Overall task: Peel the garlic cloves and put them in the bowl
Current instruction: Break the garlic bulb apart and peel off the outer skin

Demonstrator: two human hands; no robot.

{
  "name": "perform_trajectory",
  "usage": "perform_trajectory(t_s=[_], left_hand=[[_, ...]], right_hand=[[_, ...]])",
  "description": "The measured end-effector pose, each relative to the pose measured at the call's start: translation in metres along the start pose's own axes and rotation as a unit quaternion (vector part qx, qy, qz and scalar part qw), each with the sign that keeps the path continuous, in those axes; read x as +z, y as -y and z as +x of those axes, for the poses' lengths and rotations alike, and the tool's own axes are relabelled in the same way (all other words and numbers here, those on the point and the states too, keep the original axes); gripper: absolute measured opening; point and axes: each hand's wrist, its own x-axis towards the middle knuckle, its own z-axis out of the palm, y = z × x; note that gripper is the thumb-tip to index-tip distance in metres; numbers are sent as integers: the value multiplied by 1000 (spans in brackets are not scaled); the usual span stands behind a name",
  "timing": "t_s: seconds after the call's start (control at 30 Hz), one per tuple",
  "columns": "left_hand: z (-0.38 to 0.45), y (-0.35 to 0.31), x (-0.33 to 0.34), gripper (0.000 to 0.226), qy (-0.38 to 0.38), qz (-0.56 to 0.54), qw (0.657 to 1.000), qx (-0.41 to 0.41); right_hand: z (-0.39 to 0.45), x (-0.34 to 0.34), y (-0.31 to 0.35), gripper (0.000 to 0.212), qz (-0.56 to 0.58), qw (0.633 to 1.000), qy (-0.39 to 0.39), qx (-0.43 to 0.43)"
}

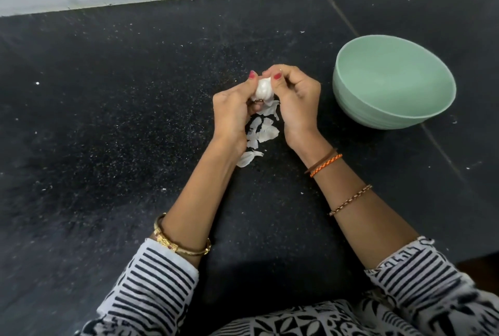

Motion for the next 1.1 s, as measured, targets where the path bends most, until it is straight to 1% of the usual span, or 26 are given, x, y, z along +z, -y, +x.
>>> perform_trajectory(t_s=[0.1,0.17,0.23,0.33,0.43,0.5,0.57,0.67,0.77,0.83,1.0,1.1], left_hand=[[-1,3,5,27,-73,-17,997,11],[1,2,2,30,-103,-34,994,17],[3,0,-2,30,-86,-14,996,24],[6,-3,-8,28,-20,14,999,41],[5,-5,-11,26,44,5,999,22],[4,-6,-11,24,73,-5,997,15],[4,-6,-11,21,77,-9,997,27],[6,-4,-11,22,54,-5,997,45],[7,-3,-13,19,42,-7,998,49],[7,-1,-12,18,43,1,997,58],[11,-3,-19,14,73,98,985,124],[14,-5,-25,9,105,102,979,141]], right_hand=[[-2,2,2,24,10,1000,16,-4],[-2,3,3,27,30,999,32,14],[-2,3,2,25,56,997,41,36],[0,1,1,19,93,993,40,63],[-1,-1,3,15,80,995,18,62],[-1,-2,6,11,73,995,13,67],[-2,-4,7,12,66,993,25,92],[-4,-6,9,20,50,987,95,115],[-1,-12,11,22,37,981,158,104],[2,-16,13,24,17,979,182,86],[2,-17,14,29,18,983,161,83],[3,-18,14,31,38,980,176,84]])
